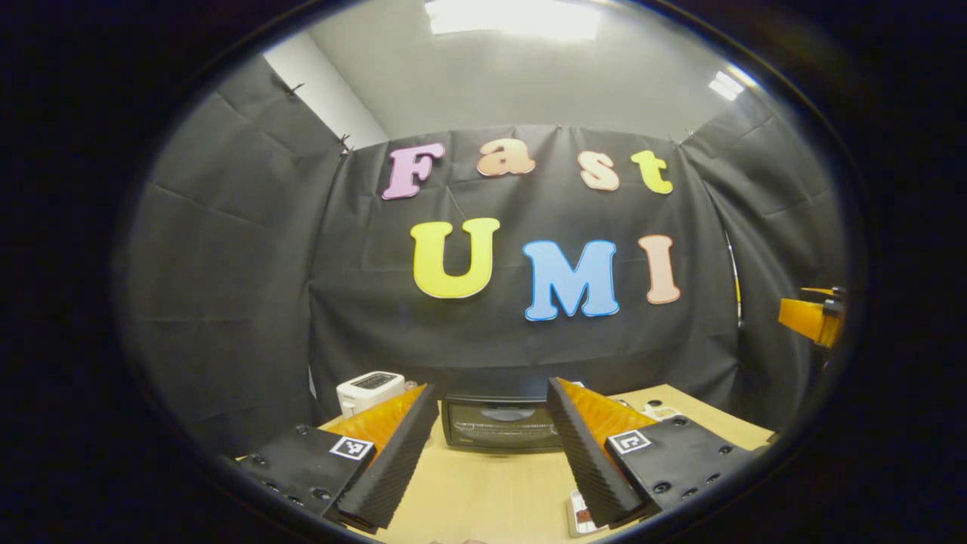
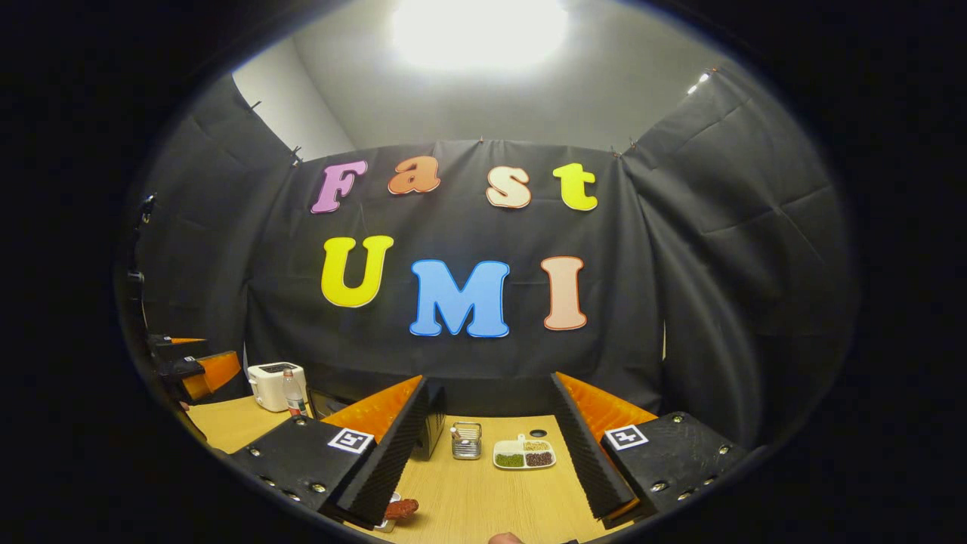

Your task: Open the electric oven with the left hand, put the food in, and close the electric oven.

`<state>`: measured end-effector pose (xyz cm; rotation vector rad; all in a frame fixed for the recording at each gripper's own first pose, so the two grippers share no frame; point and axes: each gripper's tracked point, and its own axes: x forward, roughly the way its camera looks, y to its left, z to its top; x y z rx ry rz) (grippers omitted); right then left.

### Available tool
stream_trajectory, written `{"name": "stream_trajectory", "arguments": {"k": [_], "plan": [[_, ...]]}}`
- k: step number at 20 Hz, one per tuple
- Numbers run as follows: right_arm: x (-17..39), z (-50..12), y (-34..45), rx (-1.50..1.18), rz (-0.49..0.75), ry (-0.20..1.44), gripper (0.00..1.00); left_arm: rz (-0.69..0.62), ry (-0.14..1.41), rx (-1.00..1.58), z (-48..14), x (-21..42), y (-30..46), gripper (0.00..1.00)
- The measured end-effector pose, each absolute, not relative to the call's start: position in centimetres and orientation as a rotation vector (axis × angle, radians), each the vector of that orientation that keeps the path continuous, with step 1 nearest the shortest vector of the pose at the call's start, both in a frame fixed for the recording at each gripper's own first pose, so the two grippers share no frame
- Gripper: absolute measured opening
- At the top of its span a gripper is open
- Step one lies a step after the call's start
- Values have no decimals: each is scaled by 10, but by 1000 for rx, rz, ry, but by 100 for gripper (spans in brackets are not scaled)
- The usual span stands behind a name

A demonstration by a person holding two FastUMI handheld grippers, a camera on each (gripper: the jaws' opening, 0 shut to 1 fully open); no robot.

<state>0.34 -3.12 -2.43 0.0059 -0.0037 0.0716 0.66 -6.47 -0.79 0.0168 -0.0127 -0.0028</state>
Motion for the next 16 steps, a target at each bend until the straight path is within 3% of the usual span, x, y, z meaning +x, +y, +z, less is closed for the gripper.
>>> {"name": "stream_trajectory", "arguments": {"k": [16], "plan": [[55,-27,-20,1,-9,-6,96,-102,1,39,-45,171,-88,100]]}}
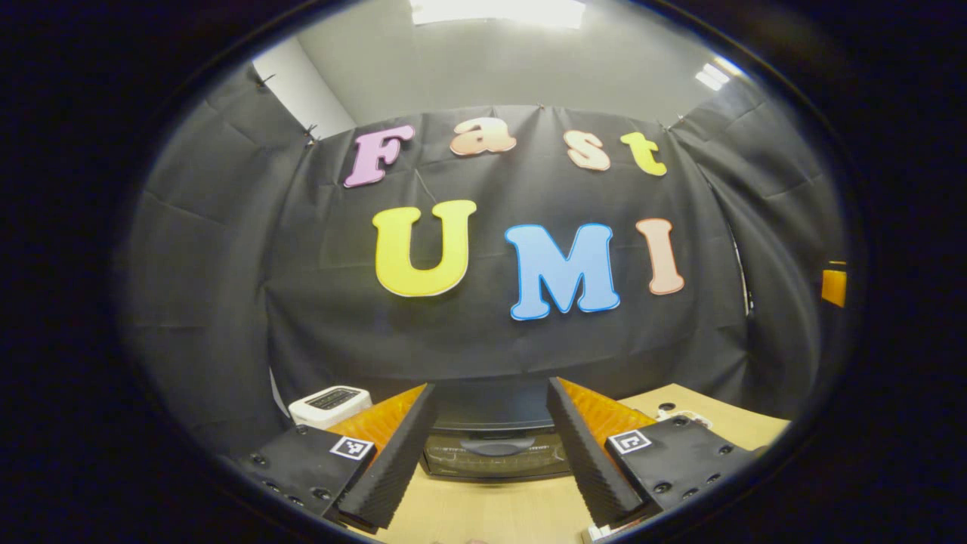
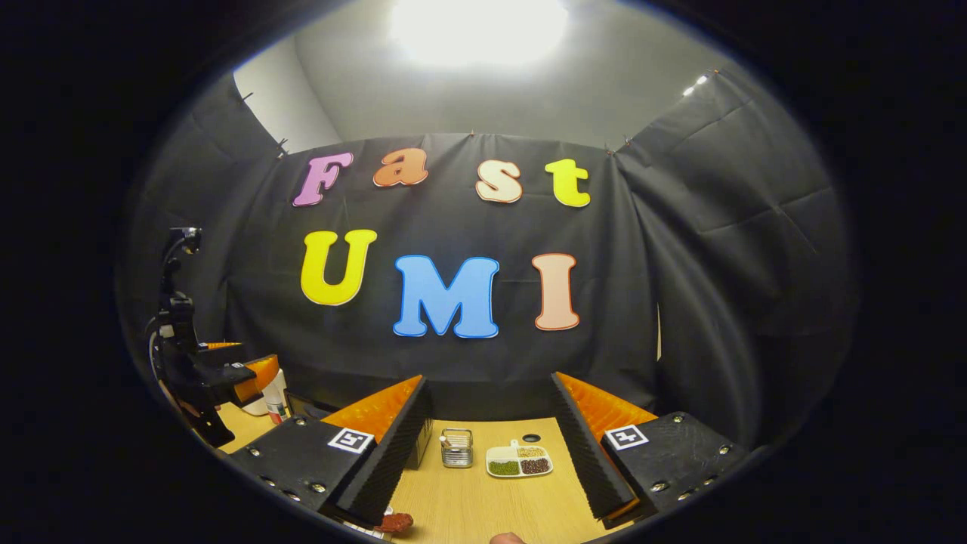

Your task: Open the electric oven with the left hand, put the food in, and close the electric oven.

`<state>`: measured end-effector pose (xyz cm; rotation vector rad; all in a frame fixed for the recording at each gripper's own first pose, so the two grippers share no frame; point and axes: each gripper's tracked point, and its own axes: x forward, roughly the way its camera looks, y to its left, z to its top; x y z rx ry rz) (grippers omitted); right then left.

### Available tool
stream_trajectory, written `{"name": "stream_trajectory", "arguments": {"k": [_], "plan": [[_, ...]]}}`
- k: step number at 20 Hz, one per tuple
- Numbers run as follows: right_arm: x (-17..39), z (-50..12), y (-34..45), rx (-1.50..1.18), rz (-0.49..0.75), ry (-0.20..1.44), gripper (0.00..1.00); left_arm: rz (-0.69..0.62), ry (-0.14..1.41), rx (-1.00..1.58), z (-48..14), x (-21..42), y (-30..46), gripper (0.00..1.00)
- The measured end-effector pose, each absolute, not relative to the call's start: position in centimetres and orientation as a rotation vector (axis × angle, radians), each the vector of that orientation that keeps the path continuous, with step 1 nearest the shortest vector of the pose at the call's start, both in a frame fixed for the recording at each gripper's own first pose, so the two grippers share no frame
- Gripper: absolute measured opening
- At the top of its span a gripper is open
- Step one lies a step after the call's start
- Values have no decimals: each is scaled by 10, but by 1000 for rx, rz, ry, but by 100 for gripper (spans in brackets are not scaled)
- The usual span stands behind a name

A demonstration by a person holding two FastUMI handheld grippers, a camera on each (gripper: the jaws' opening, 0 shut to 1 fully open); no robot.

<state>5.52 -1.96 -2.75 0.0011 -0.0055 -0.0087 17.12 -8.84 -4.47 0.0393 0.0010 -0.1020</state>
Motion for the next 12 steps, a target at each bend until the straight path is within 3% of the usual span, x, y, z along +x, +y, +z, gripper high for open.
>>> {"name": "stream_trajectory", "arguments": {"k": [12], "plan": [[78,-40,-18,-54,-141,49,96,-181,147,39,-139,276,-100,99]]}}
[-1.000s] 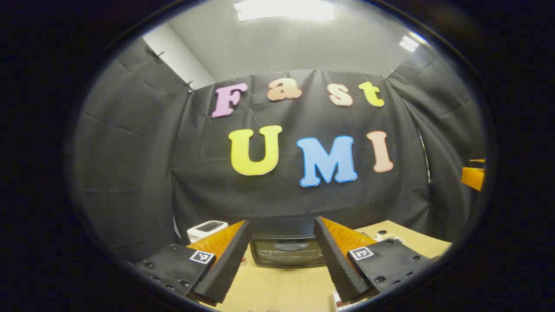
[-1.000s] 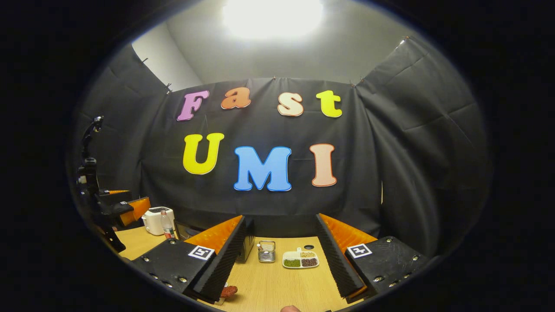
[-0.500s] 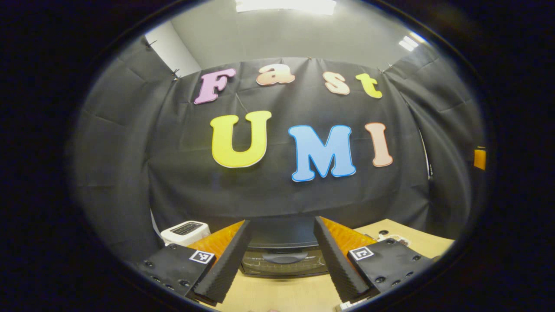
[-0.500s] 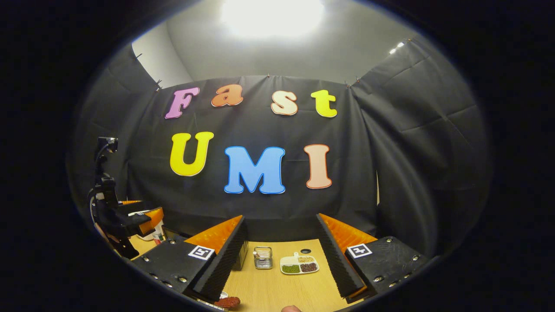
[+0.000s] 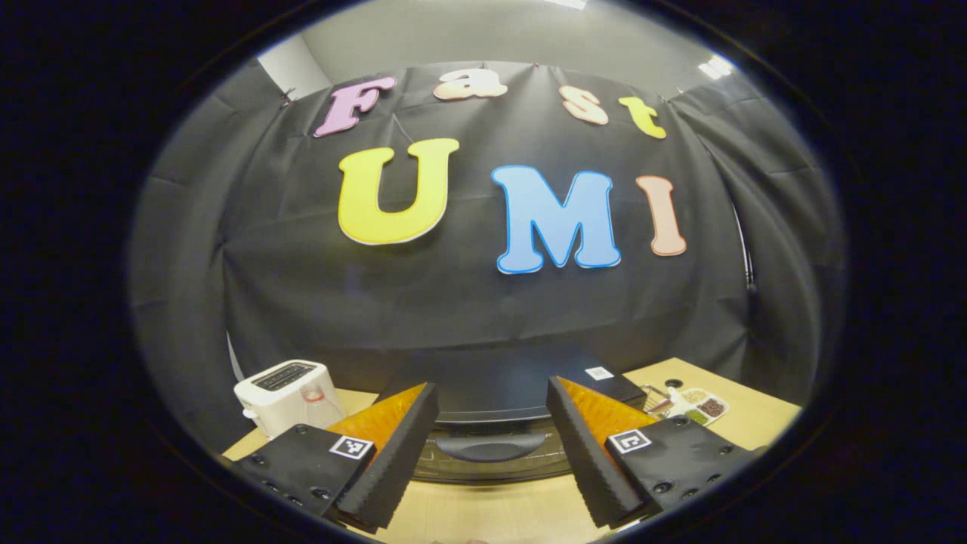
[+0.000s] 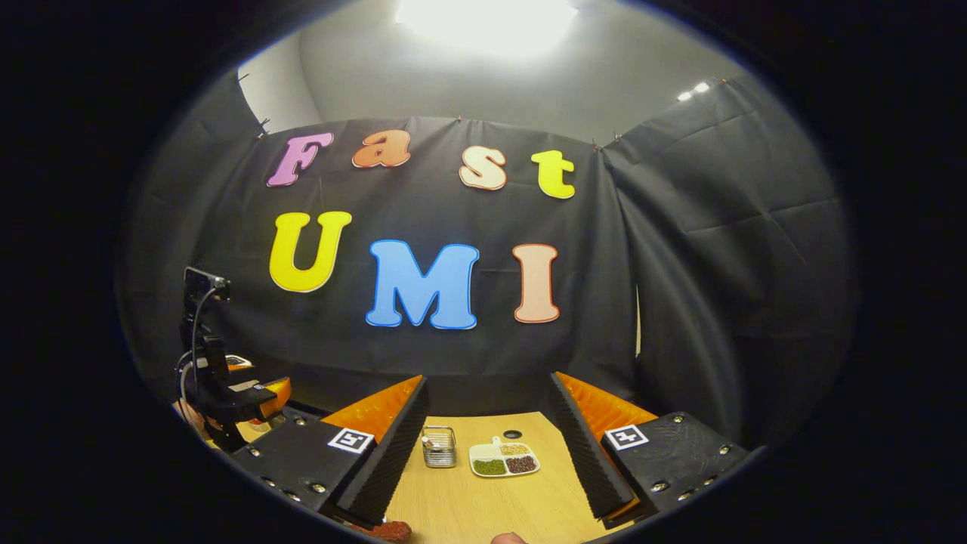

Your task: Open the electric oven with the left hand, put the food in, and close the electric oven.

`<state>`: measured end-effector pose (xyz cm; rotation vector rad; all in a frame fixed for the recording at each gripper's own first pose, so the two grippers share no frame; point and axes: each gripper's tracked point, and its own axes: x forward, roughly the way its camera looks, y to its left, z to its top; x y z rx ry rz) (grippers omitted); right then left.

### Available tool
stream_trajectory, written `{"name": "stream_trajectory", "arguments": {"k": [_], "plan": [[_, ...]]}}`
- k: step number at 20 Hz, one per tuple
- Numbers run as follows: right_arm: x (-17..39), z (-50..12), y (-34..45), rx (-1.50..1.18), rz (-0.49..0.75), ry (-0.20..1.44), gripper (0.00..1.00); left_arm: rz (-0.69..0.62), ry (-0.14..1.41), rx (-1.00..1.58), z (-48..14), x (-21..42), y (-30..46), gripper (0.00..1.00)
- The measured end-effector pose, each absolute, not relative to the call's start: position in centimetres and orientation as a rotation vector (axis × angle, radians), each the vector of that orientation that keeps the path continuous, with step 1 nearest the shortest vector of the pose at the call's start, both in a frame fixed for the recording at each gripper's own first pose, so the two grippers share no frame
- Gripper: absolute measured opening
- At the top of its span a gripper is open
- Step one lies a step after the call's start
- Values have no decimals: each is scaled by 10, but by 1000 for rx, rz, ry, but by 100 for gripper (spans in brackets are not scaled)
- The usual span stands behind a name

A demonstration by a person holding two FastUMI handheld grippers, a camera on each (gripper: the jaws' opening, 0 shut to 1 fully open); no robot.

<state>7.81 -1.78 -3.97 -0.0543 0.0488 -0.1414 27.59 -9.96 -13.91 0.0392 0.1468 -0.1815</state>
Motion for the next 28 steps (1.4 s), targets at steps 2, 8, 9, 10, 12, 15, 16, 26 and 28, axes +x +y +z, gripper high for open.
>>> {"name": "stream_trajectory", "arguments": {"k": [2,8,9,10,12,15,16,26,28], "plan": [[76,-42,-20,-63,-165,62,96,-187,166,41,-154,289,-101,100],[71,-48,-21,-97,-212,99,96,-206,213,39,-189,317,-109,97],[71,-48,-20,-98,-212,101,96,-204,227,33,-195,319,-109,97],[71,-49,-18,-100,-213,102,95,-204,243,28,-201,321,-109,97],[72,-51,-17,-105,-215,107,95,-206,269,23,-214,323,-113,100],[72,-50,-14,-109,-214,112,96,-197,281,47,-226,327,-115,98],[72,-50,-15,-114,-214,112,96,-192,278,52,-229,325,-113,98],[72,-46,-13,-118,-185,101,96,-170,266,43,-230,303,-112,92],[69,-46,-13,-109,-177,97,95,-167,272,49,-232,292,-111,92]]}}
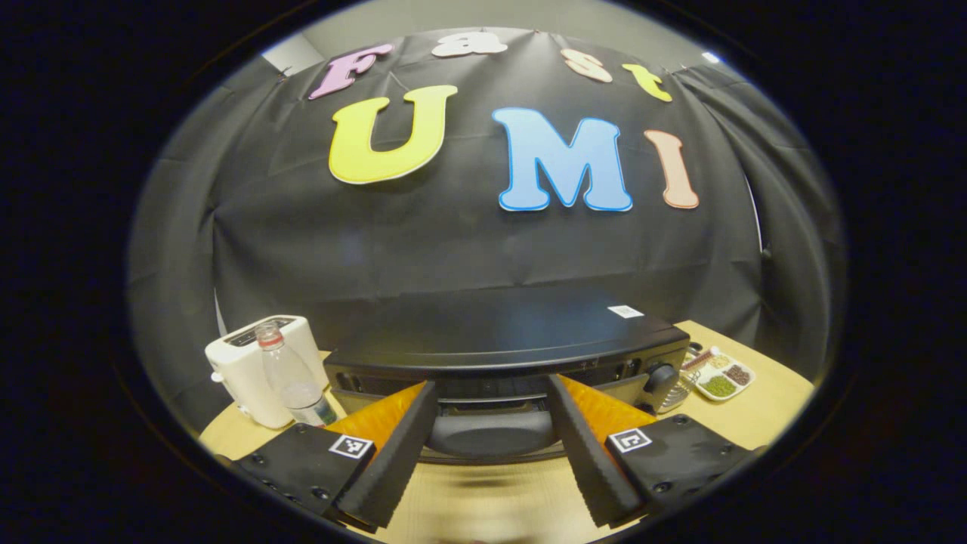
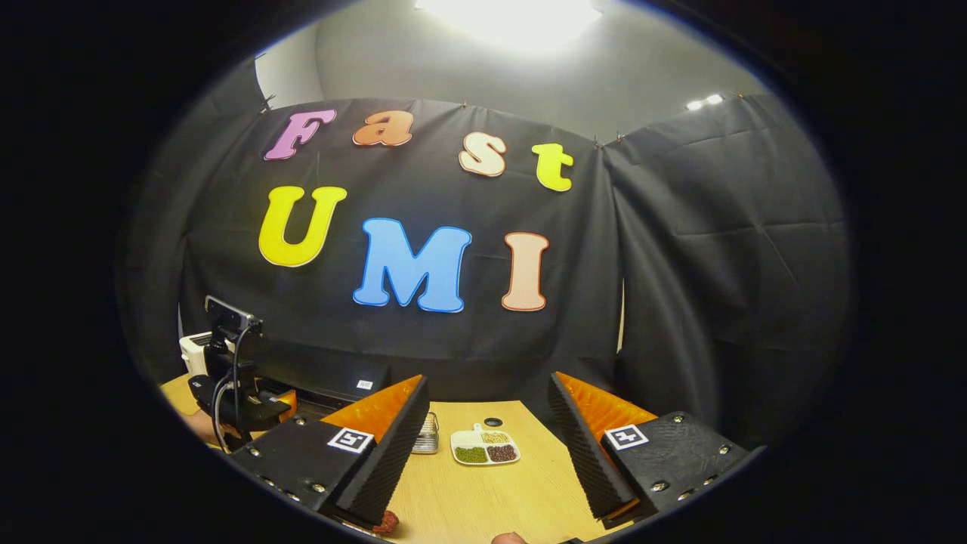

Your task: Open the electric oven with the left hand, put the food in, and close the electric oven.

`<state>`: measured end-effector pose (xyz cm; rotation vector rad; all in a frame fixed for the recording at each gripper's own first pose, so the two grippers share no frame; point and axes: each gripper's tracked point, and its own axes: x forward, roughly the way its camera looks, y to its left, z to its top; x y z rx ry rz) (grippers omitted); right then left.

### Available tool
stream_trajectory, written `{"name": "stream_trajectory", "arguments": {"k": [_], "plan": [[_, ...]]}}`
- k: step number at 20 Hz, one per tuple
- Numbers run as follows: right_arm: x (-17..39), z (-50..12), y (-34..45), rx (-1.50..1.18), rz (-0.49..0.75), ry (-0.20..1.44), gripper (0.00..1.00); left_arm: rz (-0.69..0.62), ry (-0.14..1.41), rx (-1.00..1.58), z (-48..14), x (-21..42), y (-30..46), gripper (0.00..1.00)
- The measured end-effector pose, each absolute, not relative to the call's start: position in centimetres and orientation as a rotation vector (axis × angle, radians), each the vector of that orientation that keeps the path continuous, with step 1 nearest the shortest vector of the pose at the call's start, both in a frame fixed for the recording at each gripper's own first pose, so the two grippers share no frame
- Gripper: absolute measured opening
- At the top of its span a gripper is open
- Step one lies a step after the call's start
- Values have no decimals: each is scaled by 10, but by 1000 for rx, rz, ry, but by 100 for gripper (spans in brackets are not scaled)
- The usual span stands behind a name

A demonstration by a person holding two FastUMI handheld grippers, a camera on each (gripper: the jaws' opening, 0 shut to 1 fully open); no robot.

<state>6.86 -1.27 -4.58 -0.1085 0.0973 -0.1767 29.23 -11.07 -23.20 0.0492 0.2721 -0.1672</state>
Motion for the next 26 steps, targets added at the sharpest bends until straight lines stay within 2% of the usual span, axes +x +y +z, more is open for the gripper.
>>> {"name": "stream_trajectory", "arguments": {"k": [1,12,13,14,18,24,26], "plan": [[68,-46,-13,-105,-172,97,96,-166,274,52,-233,287,-110,100],[51,-53,-21,-68,-144,104,95,-155,347,86,-259,237,-106,100],[50,-54,-22,-68,-142,106,95,-154,350,90,-261,235,-106,98],[48,-55,-23,-68,-141,108,95,-153,355,91,-264,231,-106,100],[42,-59,-27,-62,-139,120,96,-152,381,91,-275,218,-105,98],[39,-61,-33,-69,-133,123,96,-151,427,83,-297,199,-105,100],[37,-62,-34,-64,-125,130,96,-150,451,74,-306,193,-106,98]]}}
